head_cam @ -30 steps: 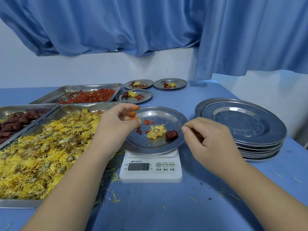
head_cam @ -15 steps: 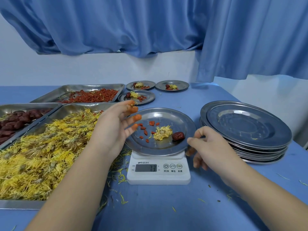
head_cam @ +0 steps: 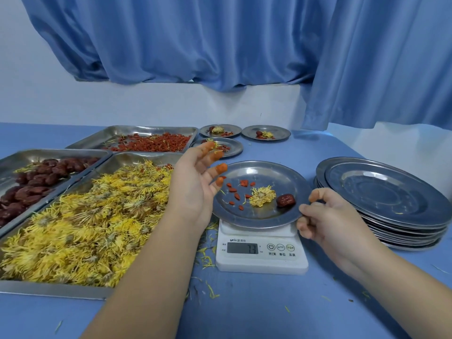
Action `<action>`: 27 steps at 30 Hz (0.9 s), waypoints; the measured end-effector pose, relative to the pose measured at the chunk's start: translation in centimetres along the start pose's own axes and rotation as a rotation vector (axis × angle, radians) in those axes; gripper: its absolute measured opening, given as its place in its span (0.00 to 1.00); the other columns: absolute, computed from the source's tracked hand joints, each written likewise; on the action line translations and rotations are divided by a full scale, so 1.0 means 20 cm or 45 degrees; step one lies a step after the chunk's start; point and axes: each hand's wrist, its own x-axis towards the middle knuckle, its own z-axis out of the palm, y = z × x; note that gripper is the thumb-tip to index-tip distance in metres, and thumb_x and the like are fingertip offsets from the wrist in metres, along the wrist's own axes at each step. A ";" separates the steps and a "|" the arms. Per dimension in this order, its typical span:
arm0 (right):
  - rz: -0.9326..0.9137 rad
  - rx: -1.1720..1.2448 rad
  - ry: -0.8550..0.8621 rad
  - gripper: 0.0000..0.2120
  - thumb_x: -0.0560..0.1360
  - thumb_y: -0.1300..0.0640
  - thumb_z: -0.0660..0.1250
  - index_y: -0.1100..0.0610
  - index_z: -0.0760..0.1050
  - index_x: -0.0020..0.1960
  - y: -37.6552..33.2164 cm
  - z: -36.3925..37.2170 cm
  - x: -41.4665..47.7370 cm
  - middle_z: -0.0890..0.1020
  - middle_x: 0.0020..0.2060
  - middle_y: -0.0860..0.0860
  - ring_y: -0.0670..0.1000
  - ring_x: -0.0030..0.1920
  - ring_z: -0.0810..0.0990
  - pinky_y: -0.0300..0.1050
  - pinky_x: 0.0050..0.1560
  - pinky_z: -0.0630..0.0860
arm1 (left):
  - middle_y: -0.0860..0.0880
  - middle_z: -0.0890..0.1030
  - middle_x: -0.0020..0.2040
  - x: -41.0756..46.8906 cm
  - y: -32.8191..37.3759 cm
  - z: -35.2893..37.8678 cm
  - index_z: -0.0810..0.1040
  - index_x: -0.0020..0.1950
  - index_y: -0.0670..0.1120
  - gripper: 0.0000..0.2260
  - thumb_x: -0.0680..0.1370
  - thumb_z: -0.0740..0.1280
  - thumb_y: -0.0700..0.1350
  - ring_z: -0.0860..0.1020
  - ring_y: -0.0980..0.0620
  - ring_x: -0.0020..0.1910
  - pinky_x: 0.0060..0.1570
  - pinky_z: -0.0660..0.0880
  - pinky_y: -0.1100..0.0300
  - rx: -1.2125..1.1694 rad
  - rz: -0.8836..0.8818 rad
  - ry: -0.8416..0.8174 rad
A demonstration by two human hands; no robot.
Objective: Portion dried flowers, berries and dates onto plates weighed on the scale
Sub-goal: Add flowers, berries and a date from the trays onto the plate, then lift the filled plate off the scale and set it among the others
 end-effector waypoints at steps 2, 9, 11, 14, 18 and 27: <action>-0.015 0.031 -0.005 0.12 0.77 0.72 0.58 0.57 0.64 0.44 0.00 0.03 0.01 0.71 0.23 0.52 0.49 0.23 0.73 0.39 0.23 0.70 | 0.50 0.83 0.40 -0.01 0.01 0.00 0.79 0.52 0.47 0.09 0.79 0.59 0.45 0.79 0.52 0.35 0.37 0.71 0.59 -0.059 -0.010 -0.070; 0.018 0.092 0.092 0.11 0.78 0.71 0.57 0.57 0.65 0.43 -0.07 0.14 0.24 0.72 0.33 0.55 0.49 0.27 0.76 0.38 0.25 0.74 | 0.47 0.84 0.46 -0.01 0.03 -0.01 0.80 0.52 0.47 0.12 0.79 0.58 0.48 0.81 0.49 0.39 0.37 0.73 0.58 -0.211 -0.026 -0.093; 0.031 0.077 0.154 0.11 0.78 0.70 0.57 0.56 0.66 0.43 -0.08 0.18 0.35 0.72 0.36 0.56 0.49 0.29 0.76 0.36 0.26 0.75 | 0.46 0.84 0.49 -0.01 0.03 -0.02 0.81 0.52 0.47 0.14 0.79 0.58 0.50 0.82 0.48 0.42 0.37 0.74 0.58 -0.261 -0.058 -0.071; 0.070 0.098 0.260 0.10 0.79 0.70 0.57 0.57 0.68 0.45 -0.08 0.23 0.53 0.74 0.39 0.57 0.50 0.31 0.76 0.36 0.27 0.75 | 0.45 0.85 0.51 0.00 0.04 -0.03 0.80 0.54 0.46 0.15 0.79 0.57 0.52 0.83 0.46 0.45 0.39 0.75 0.57 -0.333 -0.109 -0.055; 0.177 0.220 0.438 0.14 0.79 0.69 0.56 0.57 0.69 0.61 -0.07 0.27 0.75 0.77 0.39 0.55 0.49 0.31 0.77 0.38 0.31 0.77 | 0.45 0.85 0.52 0.02 0.05 -0.04 0.80 0.55 0.46 0.17 0.80 0.57 0.54 0.84 0.45 0.48 0.43 0.74 0.55 -0.393 -0.151 -0.012; 0.167 0.254 0.699 0.20 0.77 0.70 0.56 0.60 0.69 0.67 -0.02 0.27 1.03 0.77 0.54 0.58 0.50 0.31 0.75 0.34 0.21 0.74 | 0.46 0.86 0.50 0.04 0.04 -0.06 0.81 0.56 0.46 0.19 0.80 0.56 0.56 0.85 0.46 0.47 0.45 0.75 0.53 -0.465 -0.227 0.085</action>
